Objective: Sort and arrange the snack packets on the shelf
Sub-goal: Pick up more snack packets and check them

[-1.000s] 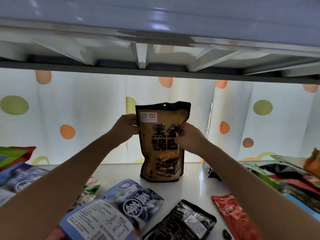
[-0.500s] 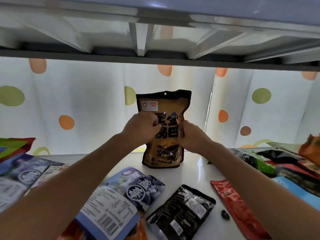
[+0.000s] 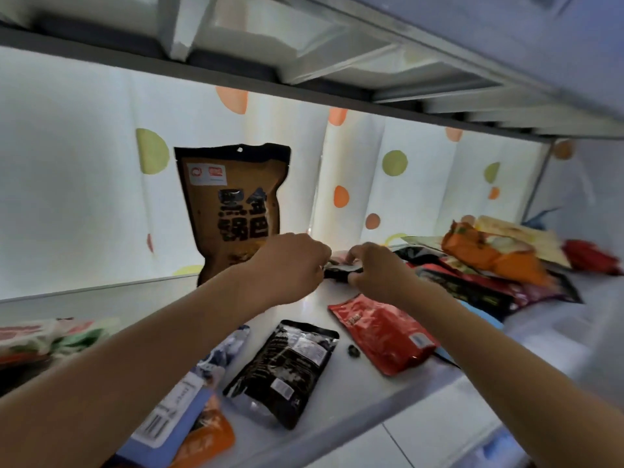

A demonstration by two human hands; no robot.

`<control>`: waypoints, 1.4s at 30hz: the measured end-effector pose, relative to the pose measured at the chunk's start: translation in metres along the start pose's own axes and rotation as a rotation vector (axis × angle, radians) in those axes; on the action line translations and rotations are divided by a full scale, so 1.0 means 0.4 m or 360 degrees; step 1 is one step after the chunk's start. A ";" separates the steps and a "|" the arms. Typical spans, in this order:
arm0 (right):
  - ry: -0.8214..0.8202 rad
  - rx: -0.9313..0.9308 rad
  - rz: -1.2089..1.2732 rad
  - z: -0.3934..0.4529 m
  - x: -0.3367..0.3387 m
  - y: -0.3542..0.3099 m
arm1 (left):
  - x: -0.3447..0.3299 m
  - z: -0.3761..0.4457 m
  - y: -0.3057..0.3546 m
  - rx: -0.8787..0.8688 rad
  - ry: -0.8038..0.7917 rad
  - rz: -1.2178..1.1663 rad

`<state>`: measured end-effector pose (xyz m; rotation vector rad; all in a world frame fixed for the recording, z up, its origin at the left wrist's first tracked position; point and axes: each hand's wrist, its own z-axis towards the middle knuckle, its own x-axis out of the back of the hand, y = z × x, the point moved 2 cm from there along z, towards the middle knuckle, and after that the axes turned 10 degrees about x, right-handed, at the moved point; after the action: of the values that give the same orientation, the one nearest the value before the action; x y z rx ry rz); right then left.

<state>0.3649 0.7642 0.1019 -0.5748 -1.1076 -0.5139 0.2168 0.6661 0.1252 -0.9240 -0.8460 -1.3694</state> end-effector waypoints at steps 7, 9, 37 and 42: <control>-0.0087 -0.0275 -0.0093 -0.143 0.050 0.101 | 0.008 -0.004 0.135 -0.0254 -0.0140 -0.0053; -0.0092 -0.0293 -0.0098 -0.167 0.055 0.115 | 0.013 -0.018 0.155 -0.0306 -0.0169 0.0017; -0.0288 -0.0424 0.1274 -0.268 -0.034 0.149 | -0.229 -0.181 0.333 0.0466 0.0012 -0.0441; -0.0227 -0.0869 0.1693 -0.275 -0.059 0.119 | -0.228 -0.212 0.341 0.0579 0.0077 -0.0655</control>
<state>0.4611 0.7293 0.0353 -1.5665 -0.6352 0.1831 0.3469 0.6248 0.0008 -0.4462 -1.2468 -1.5089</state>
